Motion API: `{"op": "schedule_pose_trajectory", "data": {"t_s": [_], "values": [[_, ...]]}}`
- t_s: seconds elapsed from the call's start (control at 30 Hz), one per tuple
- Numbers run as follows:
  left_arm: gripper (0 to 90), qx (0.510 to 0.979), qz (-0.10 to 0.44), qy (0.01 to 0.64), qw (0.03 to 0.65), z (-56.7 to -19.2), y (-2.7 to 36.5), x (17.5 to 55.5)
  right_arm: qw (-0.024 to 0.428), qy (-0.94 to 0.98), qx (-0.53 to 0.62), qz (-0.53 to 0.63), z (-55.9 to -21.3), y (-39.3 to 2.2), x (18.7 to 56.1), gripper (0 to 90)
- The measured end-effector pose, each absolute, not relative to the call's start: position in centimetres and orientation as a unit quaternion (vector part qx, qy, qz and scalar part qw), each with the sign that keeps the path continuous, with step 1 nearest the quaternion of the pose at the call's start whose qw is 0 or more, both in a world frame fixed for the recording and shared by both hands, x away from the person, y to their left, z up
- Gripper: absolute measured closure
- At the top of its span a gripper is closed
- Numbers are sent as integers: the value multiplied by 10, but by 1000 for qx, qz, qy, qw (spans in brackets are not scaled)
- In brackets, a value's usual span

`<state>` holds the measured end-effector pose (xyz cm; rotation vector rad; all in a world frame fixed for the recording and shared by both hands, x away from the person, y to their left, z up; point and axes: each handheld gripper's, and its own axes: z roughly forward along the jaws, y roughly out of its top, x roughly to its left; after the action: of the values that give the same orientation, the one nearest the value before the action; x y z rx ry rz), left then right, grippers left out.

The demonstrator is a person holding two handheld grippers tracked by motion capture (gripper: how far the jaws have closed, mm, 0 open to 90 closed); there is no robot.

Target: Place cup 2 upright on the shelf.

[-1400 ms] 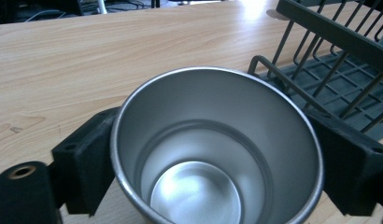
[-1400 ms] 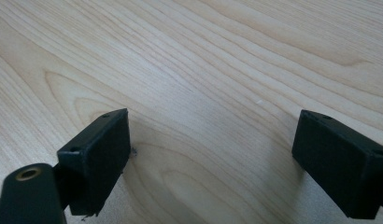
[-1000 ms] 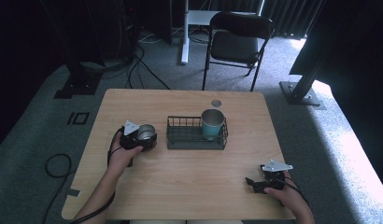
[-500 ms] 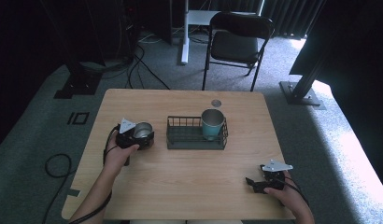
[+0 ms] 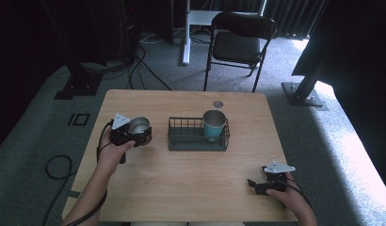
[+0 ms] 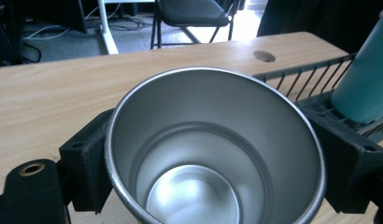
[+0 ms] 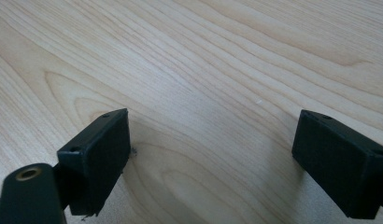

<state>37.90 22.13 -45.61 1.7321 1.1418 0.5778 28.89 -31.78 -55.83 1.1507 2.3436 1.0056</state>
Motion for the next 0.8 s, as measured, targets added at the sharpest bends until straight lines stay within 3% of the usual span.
{"op": "schedule_pose_trajectory", "data": {"t_s": [0.8], "values": [[144, 700, 233, 439, 513, -390, 204, 375, 171, 825, 405, 354, -558, -318, 289, 111]]}}
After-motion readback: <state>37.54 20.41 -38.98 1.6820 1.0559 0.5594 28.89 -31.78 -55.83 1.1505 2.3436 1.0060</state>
